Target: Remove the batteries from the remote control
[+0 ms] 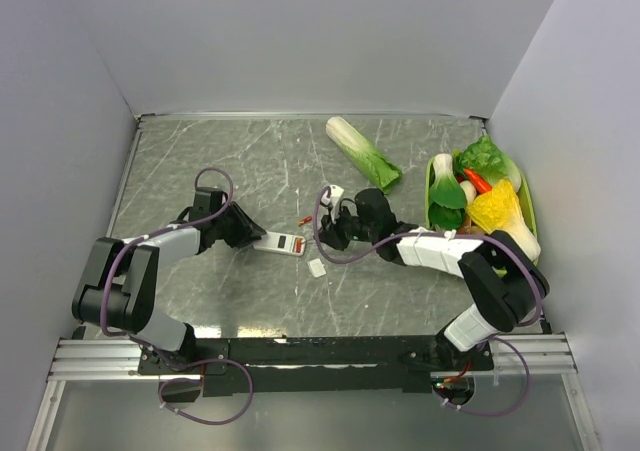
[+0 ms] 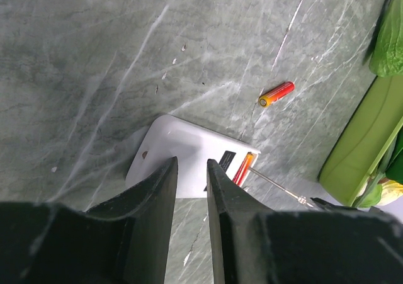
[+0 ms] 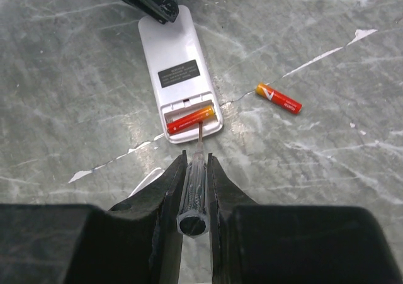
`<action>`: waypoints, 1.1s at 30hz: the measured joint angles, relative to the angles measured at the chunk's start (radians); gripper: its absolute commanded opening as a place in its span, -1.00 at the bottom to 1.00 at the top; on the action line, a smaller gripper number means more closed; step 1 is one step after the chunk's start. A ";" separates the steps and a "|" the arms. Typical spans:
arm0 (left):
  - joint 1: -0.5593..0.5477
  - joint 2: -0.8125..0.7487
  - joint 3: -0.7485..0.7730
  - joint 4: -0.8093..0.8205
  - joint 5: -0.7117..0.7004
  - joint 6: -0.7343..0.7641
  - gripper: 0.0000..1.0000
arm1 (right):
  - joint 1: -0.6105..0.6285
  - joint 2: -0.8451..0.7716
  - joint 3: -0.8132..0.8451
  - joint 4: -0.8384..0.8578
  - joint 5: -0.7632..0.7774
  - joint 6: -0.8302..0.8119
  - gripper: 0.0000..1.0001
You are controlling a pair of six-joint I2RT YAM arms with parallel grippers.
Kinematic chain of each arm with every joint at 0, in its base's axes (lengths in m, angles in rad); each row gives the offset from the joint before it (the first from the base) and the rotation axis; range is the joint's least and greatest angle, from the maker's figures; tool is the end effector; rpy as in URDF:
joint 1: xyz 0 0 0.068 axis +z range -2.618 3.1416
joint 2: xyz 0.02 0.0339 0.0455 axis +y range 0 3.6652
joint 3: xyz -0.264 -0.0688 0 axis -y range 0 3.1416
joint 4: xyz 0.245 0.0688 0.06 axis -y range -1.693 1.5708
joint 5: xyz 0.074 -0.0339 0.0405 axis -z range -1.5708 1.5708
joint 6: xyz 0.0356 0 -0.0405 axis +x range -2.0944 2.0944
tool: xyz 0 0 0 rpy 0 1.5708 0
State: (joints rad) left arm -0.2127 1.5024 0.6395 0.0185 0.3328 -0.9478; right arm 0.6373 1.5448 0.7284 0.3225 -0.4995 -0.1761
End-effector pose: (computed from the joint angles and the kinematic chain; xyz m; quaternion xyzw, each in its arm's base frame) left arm 0.2696 -0.0701 0.1493 -0.2763 0.8814 -0.3216 0.2081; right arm 0.2449 0.2025 0.1901 -0.4455 0.7139 0.3201 0.4352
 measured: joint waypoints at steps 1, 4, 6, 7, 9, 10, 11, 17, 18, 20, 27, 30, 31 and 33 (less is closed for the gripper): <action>0.000 0.000 0.000 0.000 0.000 0.000 -0.35 | 0.000 -0.006 -0.016 0.019 0.006 0.010 -1.00; 0.000 0.000 0.000 0.000 -0.002 -0.001 -0.35 | 0.000 -0.011 -0.049 0.074 0.018 0.045 -1.00; 0.000 -0.001 0.000 0.000 -0.002 -0.001 -0.35 | 0.000 -0.013 -0.069 0.104 0.022 0.062 -1.00; 0.000 -0.002 -0.001 0.000 -0.003 -0.001 -0.35 | 0.000 -0.015 -0.077 0.120 0.024 0.069 -1.00; 0.000 -0.004 -0.002 -0.001 -0.006 -0.002 -0.35 | 0.000 -0.018 -0.096 0.152 0.029 0.081 -1.00; 0.000 -0.006 -0.003 -0.003 -0.008 -0.003 -0.35 | 0.000 -0.019 -0.107 0.167 0.032 0.084 -1.00; 0.000 -0.008 -0.003 -0.005 -0.009 -0.004 -0.35 | 0.000 -0.021 -0.117 0.182 0.037 0.090 -1.00; 0.000 -0.016 -0.003 -0.019 -0.017 -0.004 -0.35 | 0.004 -0.024 -0.156 0.246 0.055 0.121 -1.00; 0.000 -0.018 -0.003 -0.023 -0.018 -0.004 -0.35 | 0.004 -0.024 -0.156 0.247 0.058 0.125 -1.00; 0.000 -0.020 -0.003 -0.030 -0.018 -0.004 -0.35 | 0.004 -0.024 -0.156 0.250 0.061 0.132 -1.00; 0.000 -0.022 -0.003 -0.035 -0.021 -0.004 -0.35 | 0.004 -0.015 -0.158 0.263 0.060 0.156 -1.00; 0.000 -0.022 -0.003 -0.035 -0.021 -0.005 -0.35 | 0.004 -0.002 -0.153 0.268 0.056 0.171 -1.00; 0.000 -0.022 -0.003 -0.035 -0.021 -0.005 -0.35 | 0.003 0.003 -0.150 0.269 0.056 0.176 -1.00; 0.000 -0.022 -0.004 -0.035 -0.021 -0.008 -0.35 | 0.001 0.005 -0.148 0.270 0.050 0.184 -1.00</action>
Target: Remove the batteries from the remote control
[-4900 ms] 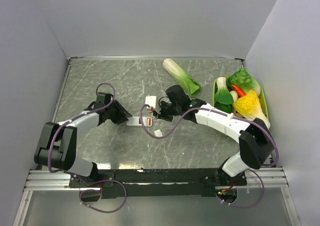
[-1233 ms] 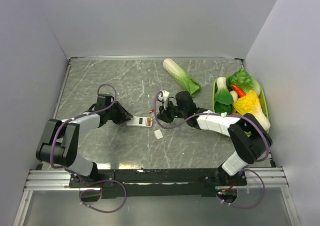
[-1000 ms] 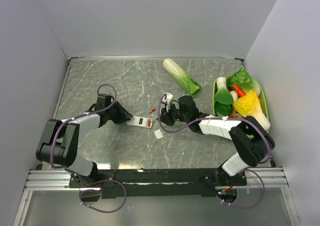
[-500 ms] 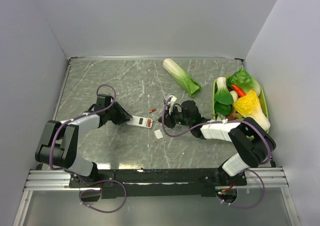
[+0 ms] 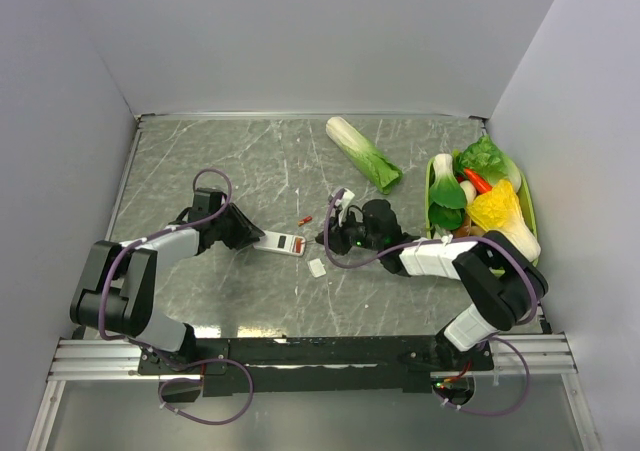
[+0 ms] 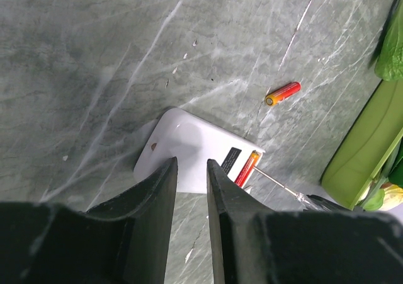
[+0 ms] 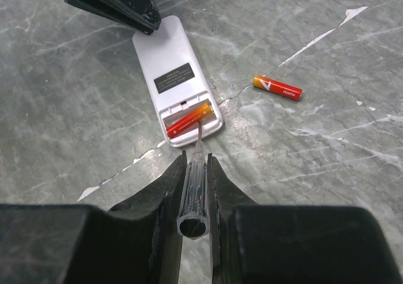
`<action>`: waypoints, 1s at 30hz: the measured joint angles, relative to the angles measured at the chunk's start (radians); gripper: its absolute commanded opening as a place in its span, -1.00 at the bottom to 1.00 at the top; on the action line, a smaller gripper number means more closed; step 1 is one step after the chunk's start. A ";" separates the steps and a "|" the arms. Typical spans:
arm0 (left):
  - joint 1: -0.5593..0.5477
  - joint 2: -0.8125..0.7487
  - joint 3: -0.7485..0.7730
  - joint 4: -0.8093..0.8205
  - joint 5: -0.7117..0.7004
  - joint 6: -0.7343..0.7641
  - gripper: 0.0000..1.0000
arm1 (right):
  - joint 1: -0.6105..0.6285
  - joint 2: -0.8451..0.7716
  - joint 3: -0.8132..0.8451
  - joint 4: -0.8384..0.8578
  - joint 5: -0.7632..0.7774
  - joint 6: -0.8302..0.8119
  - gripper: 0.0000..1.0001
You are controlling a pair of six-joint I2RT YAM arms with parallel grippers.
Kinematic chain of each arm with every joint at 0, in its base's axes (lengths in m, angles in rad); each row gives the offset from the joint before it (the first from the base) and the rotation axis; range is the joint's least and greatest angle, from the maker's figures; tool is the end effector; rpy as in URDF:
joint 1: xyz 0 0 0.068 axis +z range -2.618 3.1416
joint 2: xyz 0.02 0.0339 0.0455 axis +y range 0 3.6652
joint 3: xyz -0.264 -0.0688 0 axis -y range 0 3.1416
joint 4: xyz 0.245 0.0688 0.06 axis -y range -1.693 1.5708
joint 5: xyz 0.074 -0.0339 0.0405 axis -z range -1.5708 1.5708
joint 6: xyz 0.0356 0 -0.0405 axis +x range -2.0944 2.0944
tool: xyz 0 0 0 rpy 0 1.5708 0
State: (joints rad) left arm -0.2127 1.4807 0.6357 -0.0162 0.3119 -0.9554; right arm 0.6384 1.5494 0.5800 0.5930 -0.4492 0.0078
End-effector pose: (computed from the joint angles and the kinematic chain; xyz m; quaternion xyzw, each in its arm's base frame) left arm 0.2655 -0.0685 0.1512 -0.2859 0.8828 -0.3107 0.2060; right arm 0.2326 0.1918 0.1704 -0.3691 0.7276 0.3487 0.4614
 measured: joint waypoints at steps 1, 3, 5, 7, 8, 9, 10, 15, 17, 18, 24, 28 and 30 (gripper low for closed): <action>0.000 0.000 -0.001 0.001 0.000 0.000 -0.35 | -0.001 0.001 0.000 0.000 -0.003 0.003 -1.00; 0.000 0.000 -0.003 0.005 0.000 -0.003 -0.35 | -0.003 0.002 0.002 0.001 -0.007 0.007 -1.00; 0.000 0.000 -0.003 0.005 0.000 -0.006 -0.35 | -0.004 0.002 0.002 0.001 -0.008 0.011 -1.00; 0.000 0.000 -0.003 0.005 -0.002 -0.008 -0.36 | -0.004 0.002 0.002 0.001 -0.008 0.018 -1.00; 0.000 0.000 -0.003 0.005 -0.002 -0.008 -0.36 | -0.005 0.002 0.002 0.001 -0.008 0.023 -1.00; 0.000 0.000 -0.003 0.005 -0.003 -0.008 -0.35 | -0.006 0.002 0.002 0.000 -0.007 0.027 -1.00; -0.001 0.000 -0.003 0.005 -0.004 -0.008 -0.36 | -0.007 0.002 0.002 0.000 -0.008 0.032 -1.00; -0.002 0.000 -0.003 0.005 -0.005 -0.008 -0.36 | -0.013 0.003 0.002 -0.004 -0.005 0.059 -1.00; -0.002 0.000 -0.003 0.005 -0.006 -0.008 -0.36 | -0.016 0.005 0.003 -0.005 -0.006 0.066 -1.00; -0.002 0.000 -0.003 0.004 -0.006 -0.008 -0.36 | -0.018 0.007 0.004 -0.005 -0.007 0.072 -1.00; -0.004 0.000 -0.003 0.004 -0.011 -0.009 -0.35 | -0.042 0.017 0.005 -0.006 -0.028 0.110 -1.00; -0.005 0.000 -0.003 0.004 -0.013 -0.010 -0.35 | -0.055 0.026 0.005 -0.010 -0.047 0.135 -1.00; -0.005 0.000 -0.003 0.004 -0.014 -0.010 -0.35 | -0.057 0.026 0.005 -0.010 -0.050 0.141 -1.00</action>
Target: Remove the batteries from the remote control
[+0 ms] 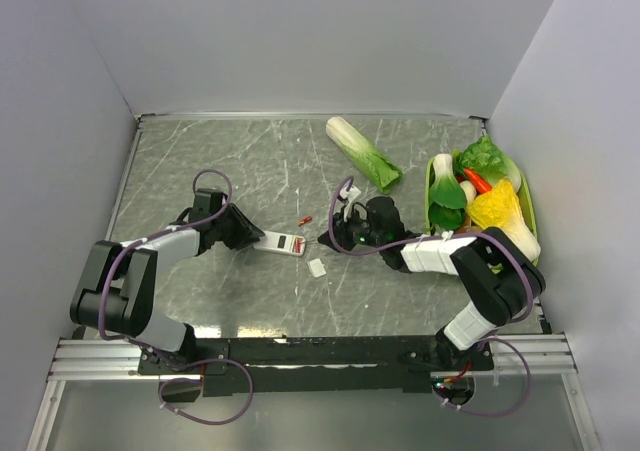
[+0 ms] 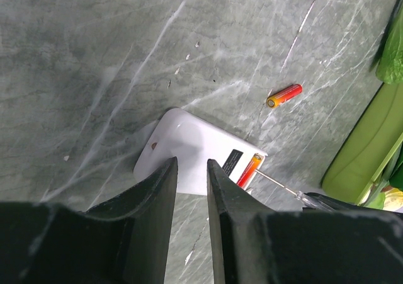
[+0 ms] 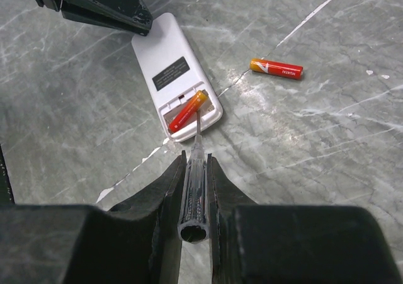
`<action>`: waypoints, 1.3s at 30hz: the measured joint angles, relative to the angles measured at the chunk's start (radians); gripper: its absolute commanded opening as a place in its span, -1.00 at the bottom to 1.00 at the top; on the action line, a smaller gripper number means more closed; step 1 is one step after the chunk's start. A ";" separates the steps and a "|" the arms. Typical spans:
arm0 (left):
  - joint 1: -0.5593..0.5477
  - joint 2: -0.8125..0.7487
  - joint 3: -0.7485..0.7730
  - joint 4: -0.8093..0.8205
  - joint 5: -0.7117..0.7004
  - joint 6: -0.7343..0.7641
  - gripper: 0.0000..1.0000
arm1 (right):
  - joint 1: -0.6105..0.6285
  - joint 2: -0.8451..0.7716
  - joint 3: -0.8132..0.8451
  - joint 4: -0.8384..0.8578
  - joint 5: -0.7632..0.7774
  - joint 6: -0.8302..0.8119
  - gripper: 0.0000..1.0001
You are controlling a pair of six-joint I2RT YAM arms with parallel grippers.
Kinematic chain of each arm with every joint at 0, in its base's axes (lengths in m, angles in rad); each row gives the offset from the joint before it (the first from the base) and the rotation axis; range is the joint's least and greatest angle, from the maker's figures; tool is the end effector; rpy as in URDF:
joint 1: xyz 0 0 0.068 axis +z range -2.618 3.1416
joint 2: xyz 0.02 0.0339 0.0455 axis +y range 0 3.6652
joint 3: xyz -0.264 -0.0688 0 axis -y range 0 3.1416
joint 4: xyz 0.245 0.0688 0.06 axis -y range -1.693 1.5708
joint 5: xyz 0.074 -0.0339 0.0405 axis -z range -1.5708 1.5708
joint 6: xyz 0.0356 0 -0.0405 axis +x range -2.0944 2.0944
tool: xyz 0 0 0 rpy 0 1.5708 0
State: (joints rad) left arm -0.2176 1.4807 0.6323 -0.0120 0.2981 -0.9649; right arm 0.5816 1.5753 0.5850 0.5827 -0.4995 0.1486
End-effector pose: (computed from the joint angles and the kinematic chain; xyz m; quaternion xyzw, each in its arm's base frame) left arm 0.2650 -0.0693 0.1504 -0.2904 0.8821 -0.3073 0.2079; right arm 0.2433 0.1804 0.1638 -0.3065 0.7616 0.3830 0.4235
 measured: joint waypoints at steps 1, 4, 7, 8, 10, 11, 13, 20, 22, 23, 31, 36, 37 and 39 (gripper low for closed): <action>0.000 0.000 0.000 0.000 0.000 0.000 -0.34 | 0.000 0.000 0.000 -0.001 0.000 0.001 -1.00; 0.000 0.000 0.000 0.000 0.000 0.000 -0.34 | -0.003 0.000 0.000 -0.007 -0.001 0.003 -1.00; 0.000 0.000 0.000 0.000 0.000 0.000 -0.34 | -0.006 0.000 0.000 -0.008 -0.011 0.006 -1.00; -0.001 0.000 0.000 0.000 -0.001 0.000 -0.35 | -0.009 0.001 0.000 -0.008 -0.017 0.009 -1.00; -0.001 0.002 0.000 0.001 -0.001 -0.001 -0.35 | -0.018 0.014 0.005 -0.006 -0.035 0.017 -1.00; -0.001 0.002 0.000 0.002 -0.001 -0.002 -0.35 | -0.023 0.022 0.006 0.000 -0.044 0.023 -1.00; -0.001 0.003 0.000 0.003 -0.001 -0.002 -0.34 | -0.033 0.033 0.006 0.007 -0.062 0.038 -1.00; -0.001 0.005 0.000 0.005 0.000 -0.002 -0.33 | -0.069 0.060 0.003 0.044 -0.122 0.100 -1.00; -0.001 0.005 0.000 0.005 0.000 -0.002 -0.33 | -0.081 0.074 0.003 0.059 -0.143 0.119 -1.00; -0.002 0.005 0.000 0.005 0.000 -0.002 -0.33 | -0.085 0.079 0.003 0.066 -0.152 0.126 -1.00; -0.006 0.008 0.000 0.012 -0.001 -0.008 -0.33 | -0.109 0.123 0.003 0.121 -0.213 0.177 -1.00; -0.008 0.009 0.001 0.014 -0.001 -0.014 -0.33 | -0.119 0.142 0.004 0.143 -0.254 0.206 -1.00; -0.008 0.009 0.001 0.014 -0.001 -0.016 -0.33 | -0.120 0.148 0.004 0.148 -0.260 0.212 -1.00; -0.009 0.009 0.001 0.014 -0.002 -0.017 -0.33 | -0.120 0.159 0.005 0.160 -0.275 0.222 -1.00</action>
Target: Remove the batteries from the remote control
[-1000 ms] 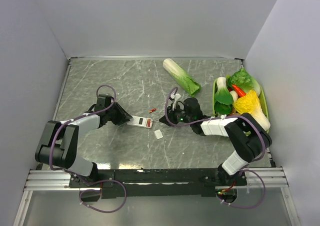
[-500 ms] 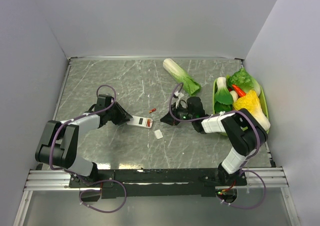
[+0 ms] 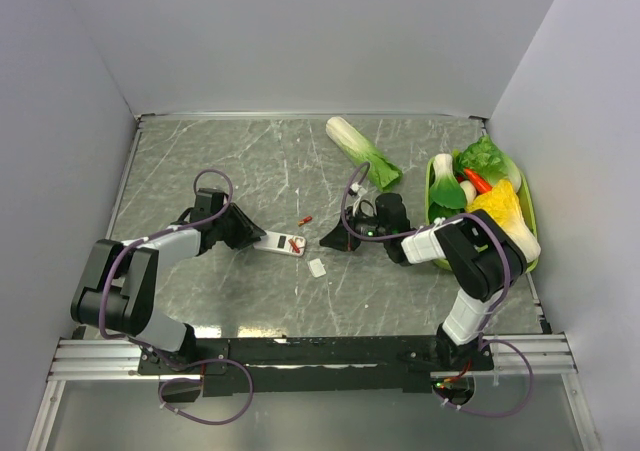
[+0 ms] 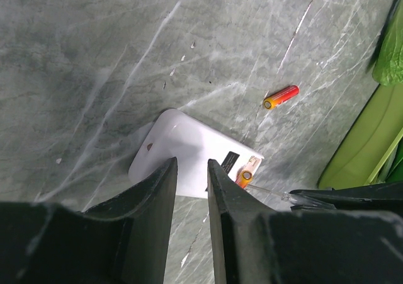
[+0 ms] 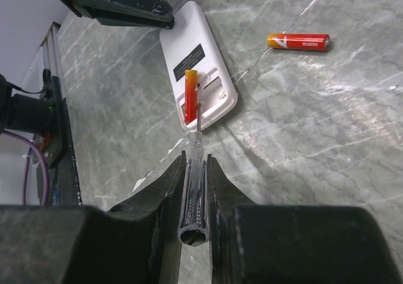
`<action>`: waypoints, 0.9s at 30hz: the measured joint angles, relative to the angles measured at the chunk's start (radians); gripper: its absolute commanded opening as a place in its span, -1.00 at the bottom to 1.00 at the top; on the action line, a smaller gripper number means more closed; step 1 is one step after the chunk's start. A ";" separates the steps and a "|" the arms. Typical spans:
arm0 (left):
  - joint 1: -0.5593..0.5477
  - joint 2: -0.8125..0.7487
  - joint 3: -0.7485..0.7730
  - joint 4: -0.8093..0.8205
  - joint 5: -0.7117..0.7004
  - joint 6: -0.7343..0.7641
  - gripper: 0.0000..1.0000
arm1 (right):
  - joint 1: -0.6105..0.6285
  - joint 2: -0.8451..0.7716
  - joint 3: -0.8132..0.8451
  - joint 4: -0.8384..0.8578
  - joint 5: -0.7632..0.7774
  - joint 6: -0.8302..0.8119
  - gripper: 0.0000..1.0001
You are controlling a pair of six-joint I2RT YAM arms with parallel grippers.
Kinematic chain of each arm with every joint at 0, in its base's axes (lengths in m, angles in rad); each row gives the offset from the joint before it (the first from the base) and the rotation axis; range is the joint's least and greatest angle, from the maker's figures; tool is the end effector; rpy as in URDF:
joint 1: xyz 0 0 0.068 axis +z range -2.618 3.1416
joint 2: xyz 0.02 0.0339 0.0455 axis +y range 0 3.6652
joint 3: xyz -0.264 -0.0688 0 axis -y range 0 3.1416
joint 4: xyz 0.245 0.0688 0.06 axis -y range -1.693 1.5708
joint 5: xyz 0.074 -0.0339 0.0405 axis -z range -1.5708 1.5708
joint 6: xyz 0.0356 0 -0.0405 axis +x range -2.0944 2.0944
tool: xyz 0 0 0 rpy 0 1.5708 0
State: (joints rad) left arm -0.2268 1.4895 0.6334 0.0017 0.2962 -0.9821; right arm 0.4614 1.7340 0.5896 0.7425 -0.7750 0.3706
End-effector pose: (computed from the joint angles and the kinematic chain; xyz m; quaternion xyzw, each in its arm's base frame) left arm 0.2660 -0.0721 0.1494 -0.2935 0.8801 -0.3108 0.2068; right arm 0.2668 0.1605 0.1368 -0.2433 0.7619 0.4947 0.3399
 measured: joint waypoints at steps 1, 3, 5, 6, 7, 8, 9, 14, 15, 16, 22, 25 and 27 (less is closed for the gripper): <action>0.000 0.000 0.000 0.000 -0.001 0.000 -0.33 | 0.000 0.005 0.000 0.007 -0.008 0.004 -1.00; -0.001 0.000 0.000 0.000 -0.002 -0.002 -0.32 | -0.001 0.010 0.000 0.013 -0.018 0.008 -1.00; -0.002 0.000 0.000 0.002 -0.003 -0.003 -0.32 | -0.001 0.010 0.000 0.014 -0.025 0.008 -1.00; -0.003 0.000 0.000 0.002 -0.003 -0.003 -0.32 | -0.001 0.010 0.000 0.014 -0.026 0.007 -1.00; -0.003 0.000 0.000 0.002 -0.003 -0.003 -0.32 | -0.002 0.010 0.000 0.013 -0.027 0.007 -1.00; -0.004 0.000 0.000 0.002 -0.003 -0.003 -0.32 | -0.002 0.010 0.000 0.013 -0.028 0.007 -1.00; -0.004 0.000 0.000 0.002 -0.004 -0.003 -0.32 | -0.002 0.010 0.001 0.012 -0.028 0.006 -1.00; -0.004 0.001 0.000 0.003 -0.004 -0.005 -0.31 | -0.002 0.010 0.003 0.005 -0.028 0.003 -1.00; -0.004 0.001 0.000 0.004 -0.004 -0.006 -0.31 | -0.002 0.010 0.005 0.003 -0.028 0.003 -1.00; -0.004 0.002 0.000 0.005 -0.004 -0.007 -0.31 | -0.002 0.010 0.007 0.002 -0.028 0.003 -1.00; -0.007 0.008 0.000 0.019 -0.003 -0.008 -0.31 | -0.002 0.010 0.014 -0.008 -0.032 0.003 -1.00; -0.010 0.008 0.000 0.022 -0.003 -0.009 -0.31 | -0.002 0.010 0.014 -0.006 -0.033 0.005 -1.00; -0.012 0.009 0.000 0.024 -0.003 -0.010 -0.31 | -0.002 0.010 0.014 -0.003 -0.034 0.006 -1.00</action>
State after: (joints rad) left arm -0.2386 1.4986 0.6334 0.0254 0.2928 -0.9916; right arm 0.4599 1.7435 0.6037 0.7395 -0.8089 0.3771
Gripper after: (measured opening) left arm 0.340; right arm 0.223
